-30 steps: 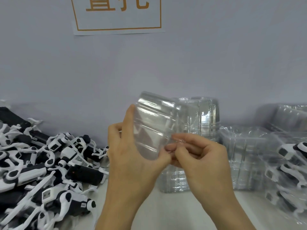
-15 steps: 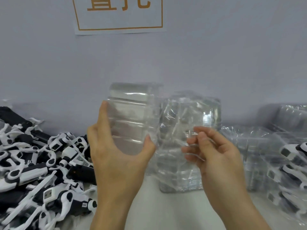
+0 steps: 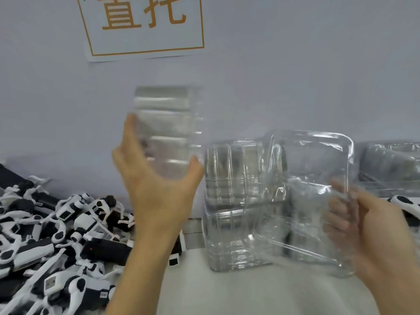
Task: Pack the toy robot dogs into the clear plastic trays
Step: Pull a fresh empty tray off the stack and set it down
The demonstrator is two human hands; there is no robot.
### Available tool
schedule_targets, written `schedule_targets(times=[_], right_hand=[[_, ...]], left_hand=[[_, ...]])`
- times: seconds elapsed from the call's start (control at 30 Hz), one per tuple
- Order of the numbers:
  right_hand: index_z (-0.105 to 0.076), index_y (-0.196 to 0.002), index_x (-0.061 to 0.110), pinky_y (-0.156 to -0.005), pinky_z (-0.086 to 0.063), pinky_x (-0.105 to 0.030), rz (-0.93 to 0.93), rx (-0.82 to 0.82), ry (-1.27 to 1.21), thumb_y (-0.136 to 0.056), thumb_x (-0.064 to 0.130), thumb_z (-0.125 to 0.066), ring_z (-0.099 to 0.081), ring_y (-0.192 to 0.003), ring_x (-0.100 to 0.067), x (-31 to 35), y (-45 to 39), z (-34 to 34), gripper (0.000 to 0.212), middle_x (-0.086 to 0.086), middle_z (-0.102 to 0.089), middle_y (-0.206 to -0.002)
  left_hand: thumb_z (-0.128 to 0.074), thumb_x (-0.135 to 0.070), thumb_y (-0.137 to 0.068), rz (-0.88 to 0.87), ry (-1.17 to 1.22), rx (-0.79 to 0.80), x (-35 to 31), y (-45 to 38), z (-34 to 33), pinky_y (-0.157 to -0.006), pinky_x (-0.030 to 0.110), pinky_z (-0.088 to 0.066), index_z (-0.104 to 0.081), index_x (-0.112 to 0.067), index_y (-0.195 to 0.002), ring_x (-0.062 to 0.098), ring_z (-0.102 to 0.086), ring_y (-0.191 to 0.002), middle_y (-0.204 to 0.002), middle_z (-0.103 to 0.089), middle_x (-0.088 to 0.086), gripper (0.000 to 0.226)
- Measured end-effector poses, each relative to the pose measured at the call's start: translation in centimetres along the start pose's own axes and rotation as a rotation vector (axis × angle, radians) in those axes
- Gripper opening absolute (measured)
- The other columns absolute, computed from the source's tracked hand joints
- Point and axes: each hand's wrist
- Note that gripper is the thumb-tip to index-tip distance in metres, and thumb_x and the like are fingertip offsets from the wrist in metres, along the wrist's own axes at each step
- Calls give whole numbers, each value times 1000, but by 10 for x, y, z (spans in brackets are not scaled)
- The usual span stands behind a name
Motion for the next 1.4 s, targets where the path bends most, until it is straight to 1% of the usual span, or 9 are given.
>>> schedule_targets(times=[0.13, 0.27, 0.43, 0.6, 0.77, 0.93, 1.13, 1.27, 1.4], right_hand=[[-64, -92, 16, -34, -24, -14, -6, -26, 32, -98, 16, -44, -28, -38, -7, 7, -4, 8, 20, 6, -35, -54], [-62, -90, 17, -30, -23, -14, -48, -11, 44, -100, 19, -43, -25, -34, -6, 11, -5, 8, 21, 6, -31, -54], [-61, -92, 16, -29, -21, -14, -105, 23, 100, -102, 18, -40, -25, -31, -6, 12, -4, 3, 23, 4, -30, -53], [-64, -95, 14, -29, -23, -16, -88, 65, 126, -99, 18, -43, -27, -35, -6, 5, -3, -1, 22, 4, -32, -55], [-69, -92, 16, -29, -22, -16, -99, 74, 151, -101, 21, -46, -26, -36, -5, -6, -5, -3, 25, 5, -34, -54], [-65, -84, 13, -30, -21, -17, -92, 76, 247, -97, 17, -48, -27, -37, -5, -14, -8, 0, 21, 5, -33, -54], [-60, -95, 15, -30, -24, -18, -83, 90, 294, -94, 19, -52, -29, -37, -6, -20, -10, -1, 9, 5, -33, -53], [-65, -88, 13, -30, -23, -18, -83, 85, 281, -94, 20, -53, -28, -36, -6, -22, -12, -1, 15, 5, -34, -52], [-72, -83, 14, -31, -24, -18, -94, 90, 292, -94, 24, -56, -29, -37, -6, -24, -11, -1, 21, 5, -36, -53]], left_hand=[[-81, -24, -73, -310, -301, 183, -3, -46, -40, -96, 33, -31, -26, -27, -156, 16, -40, -111, -122, -32, 2, 99], [-82, -30, -77, -559, -649, 477, -2, -77, -85, -94, 34, -22, -22, -29, -158, 22, -38, -114, -125, -35, 5, 100], [-77, -19, -80, -734, -708, 647, -8, -91, -122, -99, 41, -25, -22, -36, -157, 24, -41, -118, -137, -40, 3, 96], [-68, -3, -82, -733, -739, 756, -5, -99, -131, -110, 46, -22, -12, -37, -159, 30, -40, -126, -147, -38, 6, 101], [-49, -70, -90, -728, -752, 789, -4, -97, -129, -119, 53, -11, -5, -40, -159, 31, -26, -144, -159, -27, 3, 87], [-50, -62, -96, -741, -681, 750, 8, -90, -119, -118, 48, -13, -18, -37, -157, 25, -30, -142, -153, -36, 0, 74], [-57, -60, -92, -647, -672, 725, 18, -91, -115, -115, 43, -17, -17, -30, -157, 25, -35, -138, -151, -39, 1, 82], [-55, -58, -94, -554, -675, 879, 19, -94, -117, -109, 44, -28, -25, -29, -155, 27, -50, -121, -135, -53, 3, 74], [-51, -57, -97, -510, -673, 948, 12, -93, -120, -107, 41, -29, -27, -30, -156, 26, -50, -124, -136, -54, 4, 69]])
Point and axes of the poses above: each hand's wrist, its own y-axis away from the middle knuckle, its own z-axis out of the back of the hand, x = y × z
